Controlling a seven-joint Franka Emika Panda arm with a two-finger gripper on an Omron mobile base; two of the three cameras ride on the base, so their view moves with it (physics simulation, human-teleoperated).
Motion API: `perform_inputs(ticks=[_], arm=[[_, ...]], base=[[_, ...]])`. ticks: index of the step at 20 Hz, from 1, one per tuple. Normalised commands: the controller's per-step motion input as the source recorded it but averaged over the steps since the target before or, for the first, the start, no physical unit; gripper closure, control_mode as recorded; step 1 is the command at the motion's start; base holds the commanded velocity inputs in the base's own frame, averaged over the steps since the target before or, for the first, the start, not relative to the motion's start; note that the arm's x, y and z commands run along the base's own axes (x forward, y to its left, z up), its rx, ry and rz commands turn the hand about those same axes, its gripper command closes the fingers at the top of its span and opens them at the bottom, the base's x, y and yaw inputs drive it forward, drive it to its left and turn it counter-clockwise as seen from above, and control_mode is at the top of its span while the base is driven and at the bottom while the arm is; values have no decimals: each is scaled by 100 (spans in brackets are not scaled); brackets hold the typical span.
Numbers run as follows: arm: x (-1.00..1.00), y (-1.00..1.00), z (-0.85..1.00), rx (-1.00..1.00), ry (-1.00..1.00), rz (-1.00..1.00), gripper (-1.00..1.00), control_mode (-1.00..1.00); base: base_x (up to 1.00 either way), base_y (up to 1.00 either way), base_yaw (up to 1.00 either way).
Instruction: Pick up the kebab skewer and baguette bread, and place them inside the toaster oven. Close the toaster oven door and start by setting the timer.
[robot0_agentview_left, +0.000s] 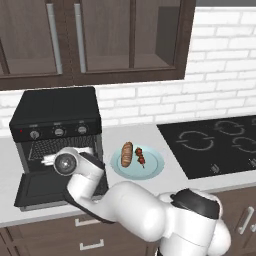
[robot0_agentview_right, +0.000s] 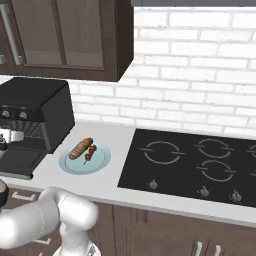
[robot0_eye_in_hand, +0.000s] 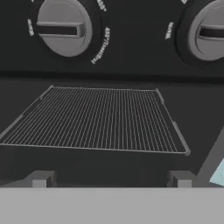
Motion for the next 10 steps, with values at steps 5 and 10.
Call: perform_inputs(ticks=[5,10], arm=[[22,4,-8,0,2,1,-100,-100],[20,0,-22,0,-3,1,-100,-100]], base=[[0,0,0],[0,0,0]])
